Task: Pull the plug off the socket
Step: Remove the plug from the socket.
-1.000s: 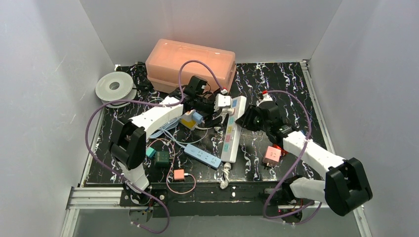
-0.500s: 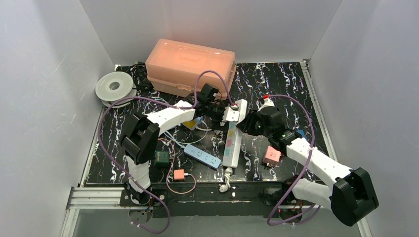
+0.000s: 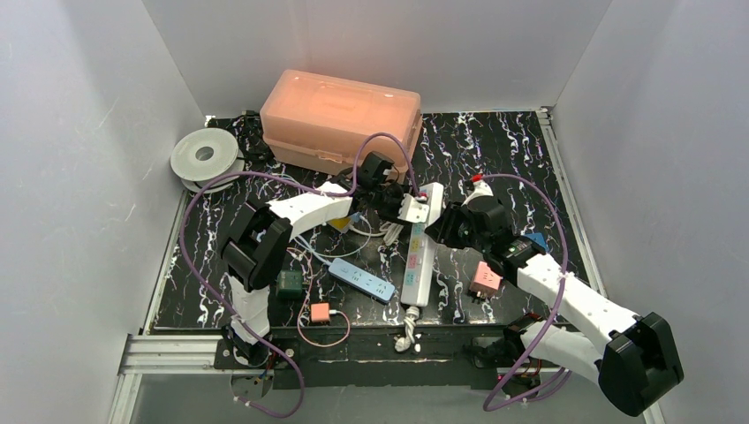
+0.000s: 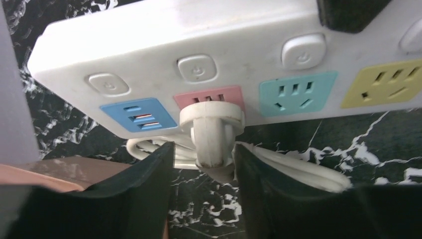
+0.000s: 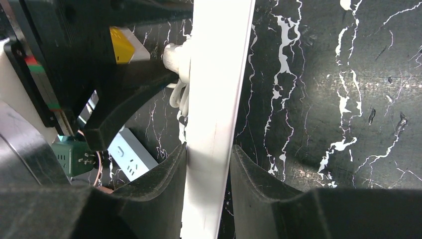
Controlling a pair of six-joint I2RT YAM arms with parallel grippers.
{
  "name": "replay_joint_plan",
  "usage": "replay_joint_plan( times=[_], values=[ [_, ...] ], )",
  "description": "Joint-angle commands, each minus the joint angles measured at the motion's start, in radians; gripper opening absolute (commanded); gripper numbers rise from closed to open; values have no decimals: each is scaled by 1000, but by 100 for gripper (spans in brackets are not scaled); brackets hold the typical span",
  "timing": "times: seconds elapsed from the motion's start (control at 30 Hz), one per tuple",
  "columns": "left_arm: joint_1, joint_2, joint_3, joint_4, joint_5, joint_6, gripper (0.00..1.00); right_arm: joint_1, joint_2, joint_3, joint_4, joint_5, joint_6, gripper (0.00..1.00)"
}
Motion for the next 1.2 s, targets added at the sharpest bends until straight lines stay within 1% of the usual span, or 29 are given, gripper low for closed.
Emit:
replay_joint_plan(
  times=[0.0, 0.07, 0.1, 0.13, 0.2, 0.27, 0.3, 0.33, 0.4, 0.43, 0.5, 0.67, 0.77, 0.9, 0.97, 1.0, 1.03, 1.07, 1.1, 1.13, 1.17],
  values=[
    [-25, 0, 31, -56, 5, -7, 34, 28, -18, 21, 64, -39, -14, 1],
    [-39, 0, 50, -76, -6, -19, 15, 31, -18, 26, 63, -34, -13, 1],
    [-43, 0, 47, -69, -10, -24, 8, 32, -17, 25, 63, -33, -14, 1],
    [-46, -2, 38, -54, -13, -22, 5, 32, -17, 25, 65, -32, -13, 1],
    [-48, -10, 20, -20, -12, -20, 1, 33, -13, 26, 65, -33, -13, 1],
    [-49, -25, 5, -1, -14, -36, 0, 33, -4, 23, 64, -33, -10, 1],
    [-50, -35, -1, 5, -16, -53, 0, 33, 2, 20, 64, -33, -7, 9],
    [-49, -43, -6, 6, -18, -60, 0, 33, 10, 16, 69, -33, -3, 19],
    [-50, -58, -21, 15, -18, -69, 0, 33, 29, 1, 91, -46, 2, 35],
    [-50, -64, -29, 28, -17, -76, 0, 33, 40, -4, 106, -56, 2, 41],
    [-49, -75, -44, 54, -15, -97, 0, 33, 70, -4, 133, -71, 1, 49],
    [-50, -89, -48, 82, -12, -129, 0, 33, 137, 16, 156, -110, -6, 59],
    [-49, -99, -50, 97, -14, -142, 0, 33, 159, 15, 167, -106, 2, 59],
    [-49, -119, -66, 124, -13, -165, 0, 33, 177, 10, 184, -80, 22, 56],
    [-50, -136, -72, 121, -4, -168, 0, 33, 183, 15, 182, -57, 34, 49],
    [-50, -143, -75, 114, 0, -169, 0, 33, 188, 21, 173, -38, 43, 42],
    [-50, -150, -78, 111, 2, -168, 0, 33, 193, 28, 159, -33, 46, 31],
    [-50, -156, -80, 107, 1, -166, 0, 33, 198, 38, 148, -6, 45, 20],
    [-50, -159, -80, 101, -3, -163, 0, 33, 200, 45, 134, 5, 42, 5],
    [-49, -163, -81, 96, -10, -157, 0, 33, 202, 54, 116, 15, 40, 1],
    [-48, -166, -81, 91, -17, -151, 0, 33, 200, 59, 106, 28, 37, 1]
  ],
)
